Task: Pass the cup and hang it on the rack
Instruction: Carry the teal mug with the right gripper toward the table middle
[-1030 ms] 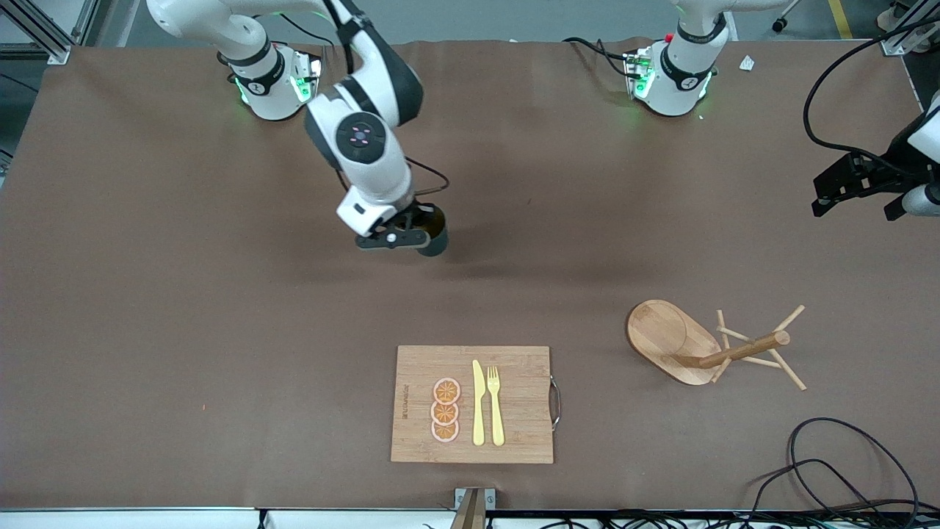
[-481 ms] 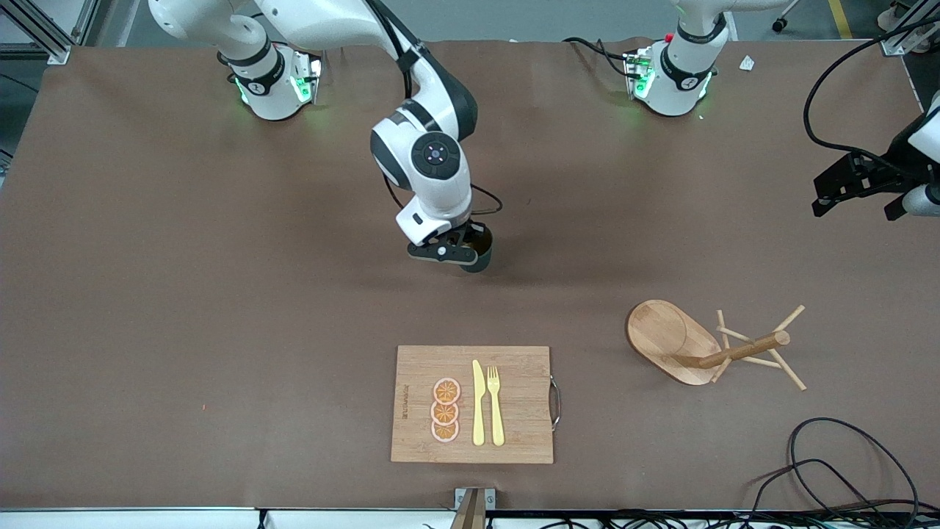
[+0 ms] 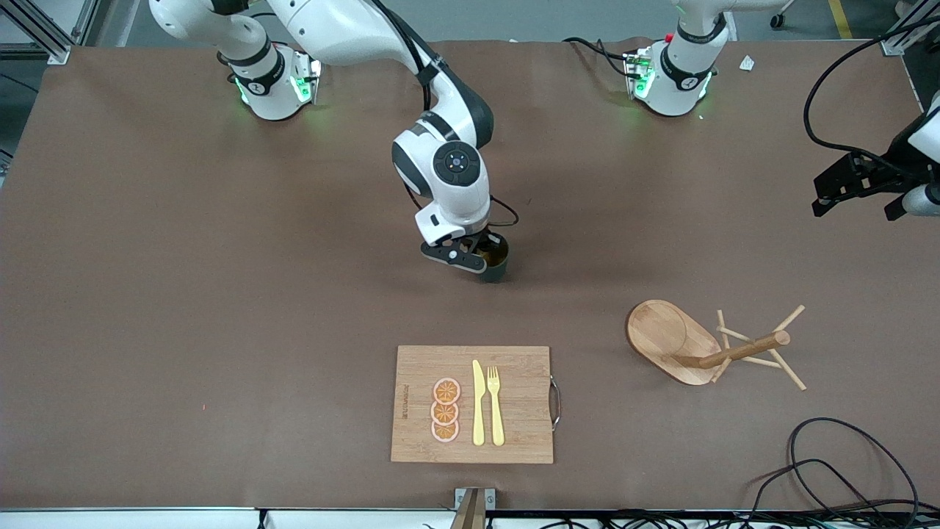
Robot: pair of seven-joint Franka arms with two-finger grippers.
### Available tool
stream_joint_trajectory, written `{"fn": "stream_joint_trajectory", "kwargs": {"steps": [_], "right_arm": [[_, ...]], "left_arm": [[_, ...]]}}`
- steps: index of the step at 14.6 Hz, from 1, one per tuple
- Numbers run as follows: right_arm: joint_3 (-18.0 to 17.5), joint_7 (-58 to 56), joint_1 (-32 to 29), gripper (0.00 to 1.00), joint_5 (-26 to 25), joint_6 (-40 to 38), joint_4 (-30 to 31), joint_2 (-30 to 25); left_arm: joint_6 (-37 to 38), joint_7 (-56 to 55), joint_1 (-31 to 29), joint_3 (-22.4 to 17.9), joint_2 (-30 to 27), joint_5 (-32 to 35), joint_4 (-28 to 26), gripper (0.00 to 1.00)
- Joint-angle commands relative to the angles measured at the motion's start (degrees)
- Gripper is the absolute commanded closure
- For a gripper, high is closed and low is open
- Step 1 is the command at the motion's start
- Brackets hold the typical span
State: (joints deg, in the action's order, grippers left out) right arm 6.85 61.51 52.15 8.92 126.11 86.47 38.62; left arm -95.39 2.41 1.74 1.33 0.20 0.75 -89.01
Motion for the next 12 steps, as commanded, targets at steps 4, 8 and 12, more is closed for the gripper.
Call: {"fn": "stream_joint_trajectory", "kwargs": {"steps": [4, 8, 12], "right_arm": [[0.71, 1.24, 1.2, 0.97, 1.36, 0.02, -1.04, 1.28], [0.8, 0.89, 1.2, 0.84, 1.28, 0.02, -1.04, 1.72], [0.8, 0.19, 1.03, 0.0, 1.19, -0.6, -1.13, 1.19]], "left_arm": [[0.82, 1.19, -0.33, -0.01, 0.16, -0.66, 0.68, 0.0], [0.82, 1.02, -0.24, 0.08, 0.24, -0.4, 0.77, 0.0], [1.7, 1.02, -0.07, 0.17, 1.03, -0.48, 1.64, 0.0]]}}
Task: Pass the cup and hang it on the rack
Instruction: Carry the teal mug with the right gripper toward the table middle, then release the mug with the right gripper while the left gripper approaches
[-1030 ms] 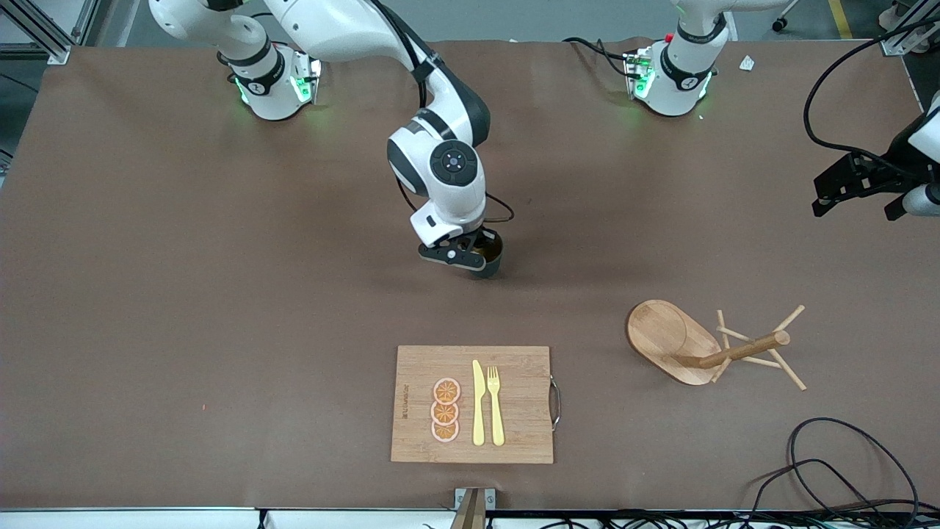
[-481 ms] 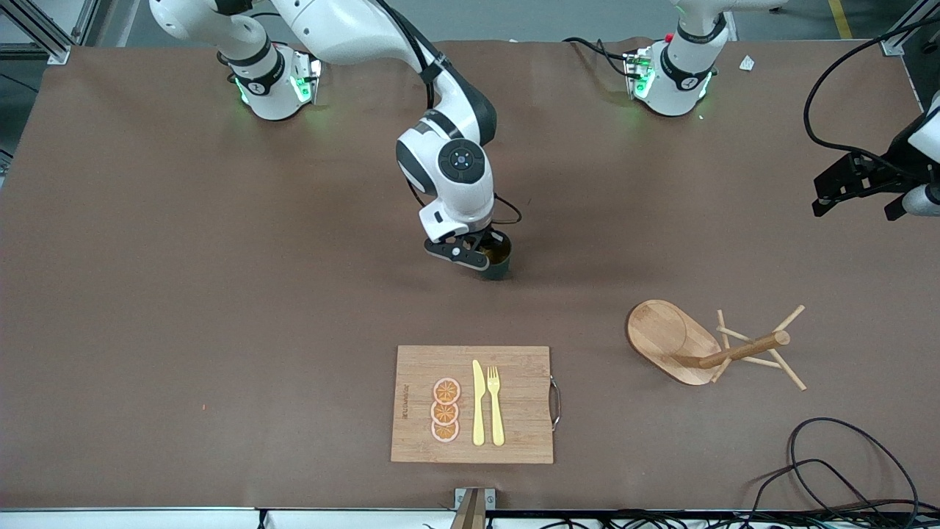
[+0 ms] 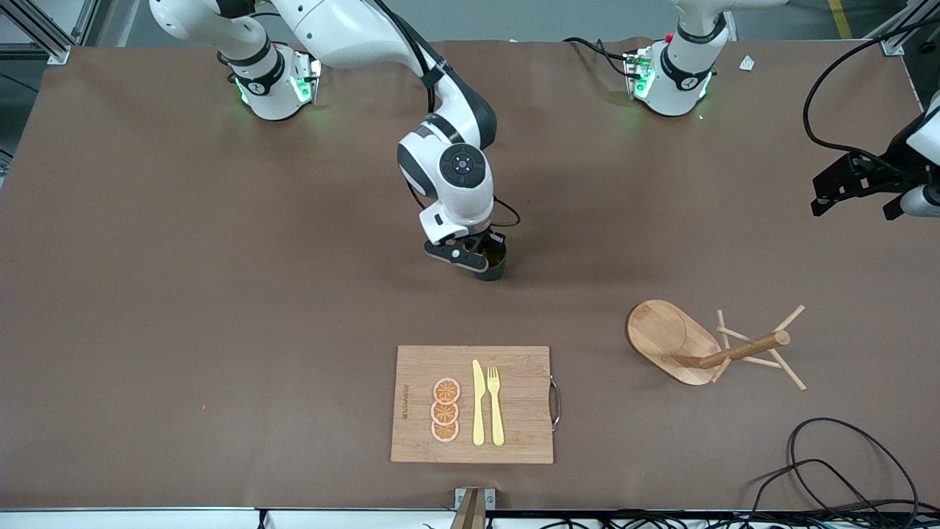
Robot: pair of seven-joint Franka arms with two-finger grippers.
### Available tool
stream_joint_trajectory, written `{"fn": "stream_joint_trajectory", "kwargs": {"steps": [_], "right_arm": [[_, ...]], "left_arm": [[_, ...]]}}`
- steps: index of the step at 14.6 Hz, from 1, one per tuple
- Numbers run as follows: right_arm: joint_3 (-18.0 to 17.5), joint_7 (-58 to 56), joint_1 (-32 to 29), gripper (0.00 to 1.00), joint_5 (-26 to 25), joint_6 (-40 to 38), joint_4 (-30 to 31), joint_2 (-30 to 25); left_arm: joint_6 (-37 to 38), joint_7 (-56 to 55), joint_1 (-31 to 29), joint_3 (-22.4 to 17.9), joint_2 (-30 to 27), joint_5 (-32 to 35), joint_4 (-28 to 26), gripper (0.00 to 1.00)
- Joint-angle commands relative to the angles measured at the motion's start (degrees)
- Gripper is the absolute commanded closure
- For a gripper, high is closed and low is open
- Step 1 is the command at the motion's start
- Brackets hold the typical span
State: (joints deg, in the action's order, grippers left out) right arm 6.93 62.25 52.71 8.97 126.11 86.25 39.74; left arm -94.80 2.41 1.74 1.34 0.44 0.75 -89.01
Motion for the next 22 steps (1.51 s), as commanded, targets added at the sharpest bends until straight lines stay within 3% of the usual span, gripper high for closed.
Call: {"fn": "stream_joint_trajectory", "kwargs": {"steps": [1, 6, 11, 13, 16, 19, 22], "right_arm": [[0.72, -0.63, 0.21, 0.0, 1.14, -0.95, -0.91, -0.36], [0.98, -11.06, -2.77, 0.0, 1.14, -15.86, -4.6, -5.62], [1.24, -36.8, -15.24, 0.0, 0.52, -29.41, -3.11, -14.5], [1.33, -46.56, -20.87, 0.0, -0.53, -30.57, -0.05, -18.45], [1.33, -56.59, -27.98, 0.0, -6.76, -31.09, 5.32, -24.16], [1.42, -64.25, -36.16, 0.0, -7.04, -34.77, 5.16, -25.85], [1.42, -68.11, -43.46, 0.0, -7.04, -36.63, 4.9, -27.52]], "left_arm": [[1.2, 0.84, -0.15, 0.24, 0.79, -0.75, 1.56, 0.0], [1.2, -1.96, -0.15, 0.15, 0.79, -2.59, 1.29, 0.0], [1.2, -9.07, 0.63, 0.85, 0.71, -2.6, 1.38, 0.0], [1.28, -13.46, 0.64, 4.35, 0.71, -1.55, 1.38, 0.0], [1.28, -25.22, 0.81, 10.85, 0.88, 1.96, 1.29, 0.0], [1.2, -37.96, 0.9, 16.22, 2.55, 3.02, 1.38, 0.0], [1.2, -49.3, 3.88, 20.62, 4.57, 10.3, 1.2, 0.0]]}}
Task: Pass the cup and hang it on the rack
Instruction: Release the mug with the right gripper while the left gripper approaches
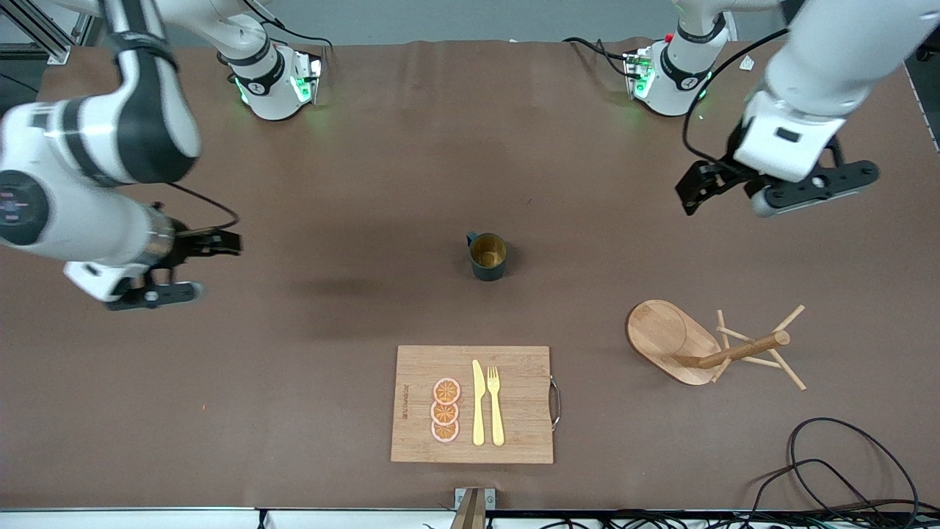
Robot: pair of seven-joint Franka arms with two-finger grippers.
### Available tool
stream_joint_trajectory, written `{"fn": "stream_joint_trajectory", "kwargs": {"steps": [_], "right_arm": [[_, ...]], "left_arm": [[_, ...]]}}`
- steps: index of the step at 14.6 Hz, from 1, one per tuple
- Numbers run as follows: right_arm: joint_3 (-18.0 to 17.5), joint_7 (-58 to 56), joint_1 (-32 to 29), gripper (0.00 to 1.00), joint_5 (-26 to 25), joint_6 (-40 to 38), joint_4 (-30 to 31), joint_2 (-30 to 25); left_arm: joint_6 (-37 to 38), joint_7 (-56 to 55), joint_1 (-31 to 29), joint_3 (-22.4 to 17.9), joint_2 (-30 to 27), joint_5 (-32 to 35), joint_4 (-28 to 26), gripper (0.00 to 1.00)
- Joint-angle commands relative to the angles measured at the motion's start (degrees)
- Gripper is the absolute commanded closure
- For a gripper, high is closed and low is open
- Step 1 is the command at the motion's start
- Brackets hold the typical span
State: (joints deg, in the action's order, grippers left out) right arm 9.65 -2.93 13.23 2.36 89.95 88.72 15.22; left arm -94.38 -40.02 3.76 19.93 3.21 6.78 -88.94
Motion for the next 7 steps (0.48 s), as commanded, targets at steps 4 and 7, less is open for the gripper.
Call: {"fn": "stream_joint_trajectory", "kwargs": {"steps": [4, 7], "right_arm": [[-1.3, -8.31, -10.93, 0.0, -0.77, -2.41, 0.41, -3.36], [-1.38, -8.23, -11.21, 0.0, -3.93, -4.42, -1.52, -3.36]], "left_arm": [[0.78, -22.96, 10.54, 2.57, 5.3, 11.39, 1.32, 0.0], [0.78, -35.09, 16.79, 2.66, 9.61, 18.6, 1.58, 0.0]]}}
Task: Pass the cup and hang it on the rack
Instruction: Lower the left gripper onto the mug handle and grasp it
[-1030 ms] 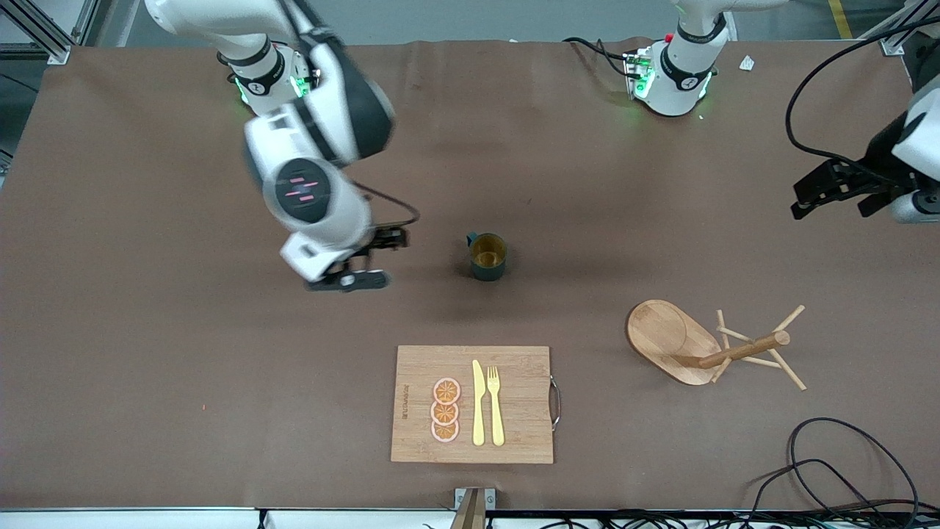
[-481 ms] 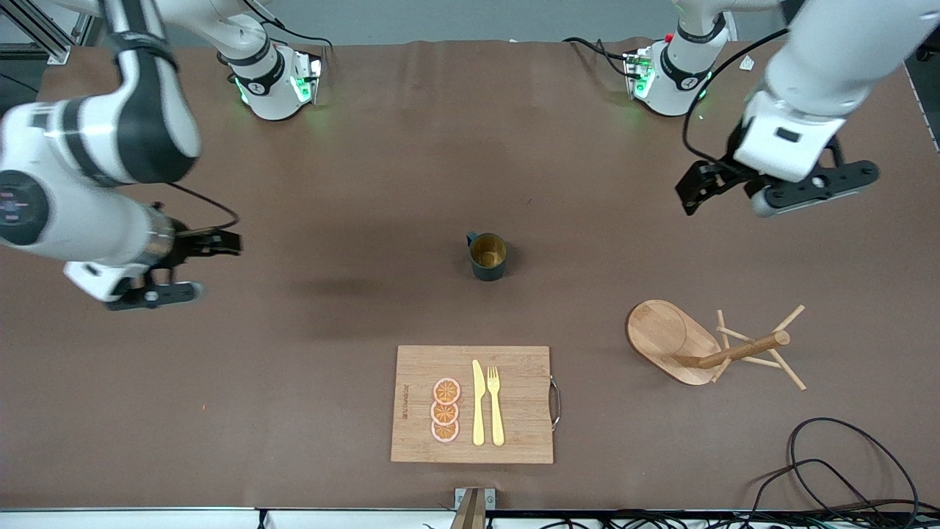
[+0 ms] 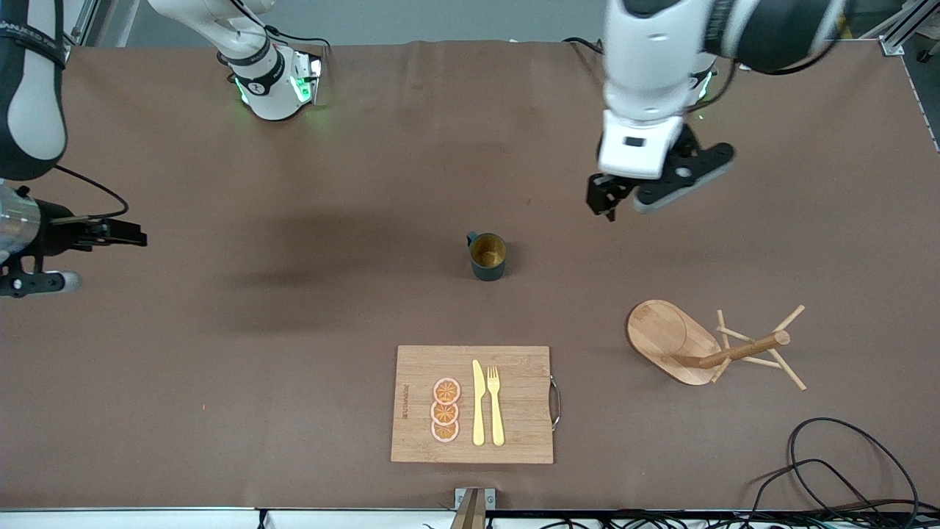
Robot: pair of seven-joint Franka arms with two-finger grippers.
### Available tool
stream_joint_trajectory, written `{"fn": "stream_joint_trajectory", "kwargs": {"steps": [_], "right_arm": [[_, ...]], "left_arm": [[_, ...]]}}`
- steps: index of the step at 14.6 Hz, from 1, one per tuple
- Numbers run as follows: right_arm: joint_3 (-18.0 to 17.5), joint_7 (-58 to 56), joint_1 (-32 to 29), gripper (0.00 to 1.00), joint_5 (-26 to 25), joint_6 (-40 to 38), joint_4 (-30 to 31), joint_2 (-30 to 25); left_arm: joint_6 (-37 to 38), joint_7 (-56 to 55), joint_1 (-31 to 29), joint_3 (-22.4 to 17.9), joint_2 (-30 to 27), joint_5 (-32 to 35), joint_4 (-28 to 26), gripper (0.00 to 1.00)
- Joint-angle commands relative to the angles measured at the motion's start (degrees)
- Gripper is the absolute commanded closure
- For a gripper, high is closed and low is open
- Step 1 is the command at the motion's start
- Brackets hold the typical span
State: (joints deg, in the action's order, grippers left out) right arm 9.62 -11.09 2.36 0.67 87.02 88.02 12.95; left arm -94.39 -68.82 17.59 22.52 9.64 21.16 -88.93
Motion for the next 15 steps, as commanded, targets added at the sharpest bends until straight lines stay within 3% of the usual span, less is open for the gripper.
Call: {"fn": "stream_joint_trajectory", "kwargs": {"steps": [1, 7, 13, 15], "right_arm": [[-1.44, -0.16, -0.17, 0.0, -2.95, -2.2, -2.23, -1.0], [-1.44, 0.19, -0.61, 0.0, -3.49, -6.06, -8.03, -0.39], [-1.44, 0.2, -3.32, 0.0, -2.35, -6.69, -8.83, -0.3], [-1.44, 0.02, -3.59, 0.0, -2.17, -6.69, -8.75, -0.3]], "left_arm": [[0.78, -9.03, 4.72, 0.07, 4.5, 4.76, 1.57, 0.0], [0.69, -28.8, 16.94, -0.02, 13.9, 13.89, 3.67, 0.0], [0.78, -45.94, 26.34, -0.63, 24.0, 24.34, 7.02, 0.0], [0.87, -51.48, 29.51, -0.81, 29.71, 28.39, 10.34, 0.0]]}}
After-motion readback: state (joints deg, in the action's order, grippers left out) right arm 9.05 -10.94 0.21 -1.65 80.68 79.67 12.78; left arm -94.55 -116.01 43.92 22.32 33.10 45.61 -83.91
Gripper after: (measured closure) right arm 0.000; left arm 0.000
